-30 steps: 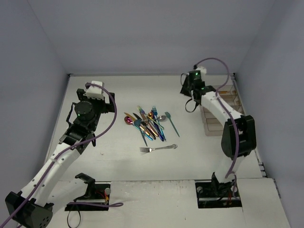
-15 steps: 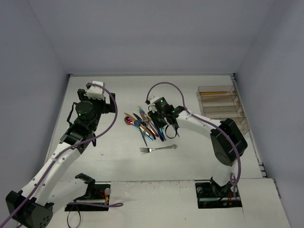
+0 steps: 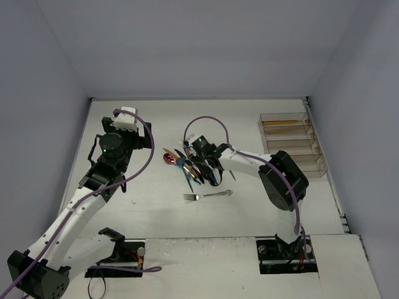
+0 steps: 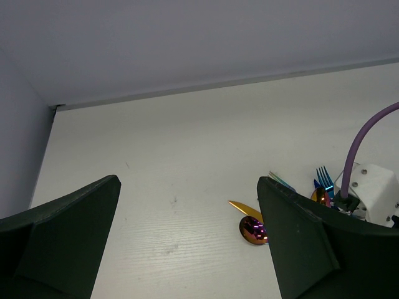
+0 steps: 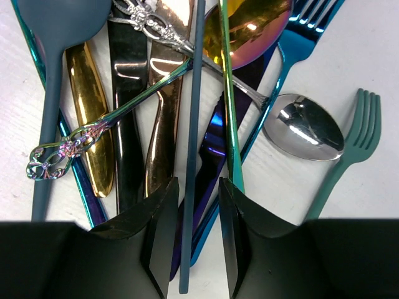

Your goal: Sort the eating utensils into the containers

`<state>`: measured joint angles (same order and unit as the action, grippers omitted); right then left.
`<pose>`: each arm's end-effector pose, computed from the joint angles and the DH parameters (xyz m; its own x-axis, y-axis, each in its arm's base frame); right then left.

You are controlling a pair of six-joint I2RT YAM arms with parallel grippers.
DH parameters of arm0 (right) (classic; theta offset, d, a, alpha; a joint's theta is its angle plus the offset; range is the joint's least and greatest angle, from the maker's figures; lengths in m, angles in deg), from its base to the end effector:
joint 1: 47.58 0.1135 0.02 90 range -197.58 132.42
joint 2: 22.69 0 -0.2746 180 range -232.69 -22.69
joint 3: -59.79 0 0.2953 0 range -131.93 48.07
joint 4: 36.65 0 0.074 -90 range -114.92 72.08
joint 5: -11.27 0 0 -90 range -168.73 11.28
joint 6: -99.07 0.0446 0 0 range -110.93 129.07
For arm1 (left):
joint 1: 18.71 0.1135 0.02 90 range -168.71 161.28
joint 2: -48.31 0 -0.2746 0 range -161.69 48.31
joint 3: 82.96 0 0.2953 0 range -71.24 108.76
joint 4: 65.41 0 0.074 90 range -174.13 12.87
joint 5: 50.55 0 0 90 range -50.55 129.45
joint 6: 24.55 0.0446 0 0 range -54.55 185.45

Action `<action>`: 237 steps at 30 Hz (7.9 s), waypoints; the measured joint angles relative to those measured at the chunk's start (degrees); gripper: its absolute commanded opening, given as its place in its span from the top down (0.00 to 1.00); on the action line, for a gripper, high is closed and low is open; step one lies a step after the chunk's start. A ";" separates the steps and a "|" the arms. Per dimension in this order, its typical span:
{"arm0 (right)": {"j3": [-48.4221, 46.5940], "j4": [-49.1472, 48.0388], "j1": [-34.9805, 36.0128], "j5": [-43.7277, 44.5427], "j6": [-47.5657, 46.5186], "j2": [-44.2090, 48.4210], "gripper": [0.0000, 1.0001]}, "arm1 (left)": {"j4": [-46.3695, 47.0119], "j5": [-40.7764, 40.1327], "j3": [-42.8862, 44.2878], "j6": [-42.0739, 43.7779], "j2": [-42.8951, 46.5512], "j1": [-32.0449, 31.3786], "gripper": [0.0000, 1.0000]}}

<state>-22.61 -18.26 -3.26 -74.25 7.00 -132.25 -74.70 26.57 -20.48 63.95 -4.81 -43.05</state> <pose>0.3298 0.3172 0.1529 -0.4867 -0.5256 -0.6978 -0.6754 0.7330 -0.0810 0.2447 -0.0998 0.3813 -0.0041 -0.0262 -0.9996 0.1986 0.9797 -0.0264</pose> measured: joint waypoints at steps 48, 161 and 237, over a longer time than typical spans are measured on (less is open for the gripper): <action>-14.95 -0.31 -42.17 15.66 47.78 4.49 1.00 | -0.01 0.00 -0.02 -0.02 0.00 -0.01 0.10; -4.87 11.01 4.58 -10.75 5.74 12.97 1.00 | -2.16 -2.49 0.00 4.15 1.73 -0.05 0.10; -4.03 -9.68 -28.22 -10.95 13.97 8.25 0.53 | -2.21 -1.39 0.00 2.82 1.19 -0.09 0.10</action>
<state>-26.64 -27.94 -31.48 -85.21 20.96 -124.00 -76.91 25.18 -20.48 66.77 -3.62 -43.14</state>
